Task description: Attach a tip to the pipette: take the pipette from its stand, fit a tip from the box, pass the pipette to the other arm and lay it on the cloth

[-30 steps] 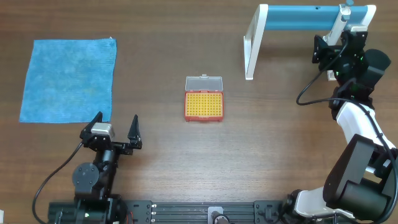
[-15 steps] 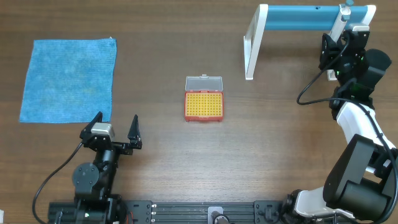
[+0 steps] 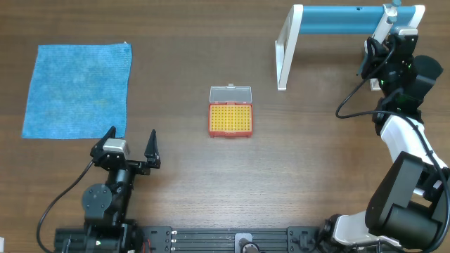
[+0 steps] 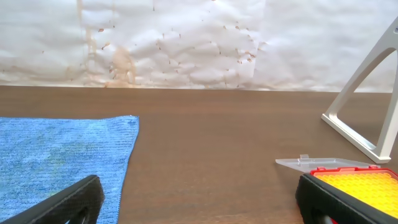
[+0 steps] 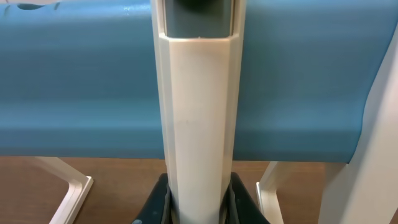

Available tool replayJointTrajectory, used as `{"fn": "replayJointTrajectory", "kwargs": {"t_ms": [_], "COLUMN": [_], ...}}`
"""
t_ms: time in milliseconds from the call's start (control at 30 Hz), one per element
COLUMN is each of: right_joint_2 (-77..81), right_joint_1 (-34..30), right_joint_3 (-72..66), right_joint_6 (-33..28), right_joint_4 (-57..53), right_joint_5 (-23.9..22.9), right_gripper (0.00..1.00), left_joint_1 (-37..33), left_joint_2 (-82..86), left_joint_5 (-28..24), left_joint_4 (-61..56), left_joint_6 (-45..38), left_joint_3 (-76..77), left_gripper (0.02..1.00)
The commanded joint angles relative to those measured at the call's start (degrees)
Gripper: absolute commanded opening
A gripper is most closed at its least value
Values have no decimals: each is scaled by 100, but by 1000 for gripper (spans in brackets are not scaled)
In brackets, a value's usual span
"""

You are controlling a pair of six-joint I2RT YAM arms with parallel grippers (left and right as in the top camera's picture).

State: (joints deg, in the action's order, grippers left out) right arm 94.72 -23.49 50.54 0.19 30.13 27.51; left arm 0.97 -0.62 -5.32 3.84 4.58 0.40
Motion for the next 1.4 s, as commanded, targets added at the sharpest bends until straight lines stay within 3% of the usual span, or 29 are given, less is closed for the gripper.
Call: {"fn": "replayJointTrajectory", "kwargs": {"t_ms": [33, 167, 233, 300, 400, 500, 700, 833, 967, 1400], "right_joint_2": [-350, -1137, -1576, -1974, -2273, -2245, -1635, -621, 15, 584], "right_joint_1": [44, 44, 52, 199, 826, 1779, 3178, 3727, 4133, 4393], "right_joint_3": [114, 114, 111, 111, -35, -758, -2155, -2205, -2197, -1908], "right_joint_6": [22, 24, 48, 459, 881, 927, 925, 957, 964, 529], "right_joint_4": [17, -140, -203, -177, 295, 1834, 3480, 4516, 4673, 4642], "right_joint_5": [-26, 201, 813, 1311, 1910, 2437, 2424, 2422, 2417, 1801], "right_gripper": [80, 80, 80, 77, 75, 77, 77, 77, 80, 80], "left_joint_1": [28, 28, 28, 28, 28, 28, 28, 28, 28, 28], "left_joint_2": [44, 44, 44, 44, 44, 44, 44, 44, 44, 44], "left_joint_5": [63, 63, 63, 63, 63, 63, 63, 63, 63, 63], "left_joint_4": [46, 46, 46, 46, 46, 46, 46, 46, 46, 46], "left_joint_6": [-55, -55, -55, -55, -55, -55, -55, -55, -55, -55], "left_joint_3": [-9, -9, -9, -9, -9, -9, -9, -9, -9, -9], "left_gripper": [998, 998, 998, 998, 998, 998, 998, 998, 998, 998]}}
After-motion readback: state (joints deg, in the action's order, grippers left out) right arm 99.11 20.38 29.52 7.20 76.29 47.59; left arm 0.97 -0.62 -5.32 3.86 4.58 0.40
